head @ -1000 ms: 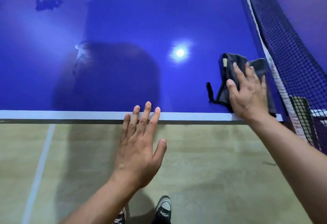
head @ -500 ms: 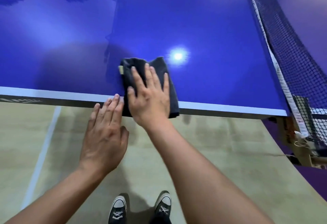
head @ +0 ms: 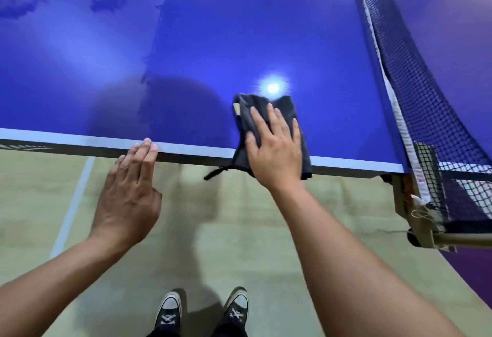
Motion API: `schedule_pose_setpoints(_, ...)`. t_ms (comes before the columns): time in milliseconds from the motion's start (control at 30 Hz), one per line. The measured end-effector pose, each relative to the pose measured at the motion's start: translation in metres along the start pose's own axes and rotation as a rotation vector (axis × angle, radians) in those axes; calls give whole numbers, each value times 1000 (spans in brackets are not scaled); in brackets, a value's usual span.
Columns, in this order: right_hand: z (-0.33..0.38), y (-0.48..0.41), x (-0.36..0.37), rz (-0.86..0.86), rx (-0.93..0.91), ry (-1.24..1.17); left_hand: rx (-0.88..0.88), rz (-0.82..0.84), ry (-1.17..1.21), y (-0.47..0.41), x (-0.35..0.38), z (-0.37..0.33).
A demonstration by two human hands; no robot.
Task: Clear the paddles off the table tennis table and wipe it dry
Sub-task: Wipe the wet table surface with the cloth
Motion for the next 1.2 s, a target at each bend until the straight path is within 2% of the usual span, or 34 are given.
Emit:
schedule_pose_setpoints(100,-100,11,-46,1,154,69,-64,38,22,2,-2,-6)
schedule_pose_setpoints(200,-171,7,-76,104,247,122,-51,81,-60,4,-4,-13)
schedule_pose_setpoints(367,-191,-2,-88,32,298,110,12,149,-57,-1,-7,-7)
schedule_pose_setpoints(500,-186,-1,-84,26,295,110,127,57,-65,-11,-20,18)
schedule_pose_setpoints(600,-146,-2,-67,27,232,112,40,42,-57,-16,-16,59)
schedule_pose_setpoints(700,-65,-4,-31,46,91,112,-39,31,-43,-17,-10,94)
schedule_pose_setpoints(867,99,-8,40,80,-97,116,49,25,-30,-18,-8,119)
schedule_pose_setpoints(1000,217,-4,102,152,-223,89,-2,-22,29,-25,-16,152)
schedule_pose_setpoints(1100,260,-11,127,160,-215,61,3,-53,51,-37,-21,178)
schedule_pose_setpoints(1200,262,-24,130,160,-160,54,-4,-64,93,-51,-25,205)
Point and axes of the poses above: each hand's wrist, its own y-axis away from the middle knuckle, its own x-axis out of the palm, z = x × y, the point moved 9 cm from there along -y, towards the middle knuckle, and after that the axes turned 9 degrees about -y, right-handed, at the moved point
